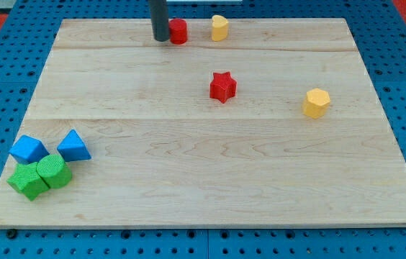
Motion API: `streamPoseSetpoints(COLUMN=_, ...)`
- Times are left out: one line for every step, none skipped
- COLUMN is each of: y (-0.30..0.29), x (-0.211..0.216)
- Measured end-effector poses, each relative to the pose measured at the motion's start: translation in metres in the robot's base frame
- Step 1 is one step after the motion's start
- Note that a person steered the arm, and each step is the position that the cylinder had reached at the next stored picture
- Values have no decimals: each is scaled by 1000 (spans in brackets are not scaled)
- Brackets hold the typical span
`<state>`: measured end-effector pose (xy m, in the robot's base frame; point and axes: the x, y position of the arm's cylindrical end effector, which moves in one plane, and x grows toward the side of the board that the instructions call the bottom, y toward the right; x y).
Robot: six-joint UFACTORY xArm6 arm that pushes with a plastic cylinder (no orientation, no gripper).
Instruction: Drag the red star into the bottom side of the red circle
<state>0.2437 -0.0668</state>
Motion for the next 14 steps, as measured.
streamPoseSetpoints(y=32, x=0)
streamPoseSetpoints(y=26, x=45)
streamPoseSetpoints(y=85, x=62)
streamPoseSetpoints(y=153, x=109)
streamPoseSetpoints(y=188, x=165)
streamPoseSetpoints(y=154, x=207)
streamPoseSetpoints(y=144, x=187)
streamPoseSetpoints(y=147, x=159)
streamPoseSetpoints(y=107, x=126)
streamPoseSetpoints(y=73, x=97)
streamPoseSetpoints(y=69, x=99)
streamPoseSetpoints(y=71, x=125)
streamPoseSetpoints(y=48, x=145)
streamPoseSetpoints(y=33, x=148)
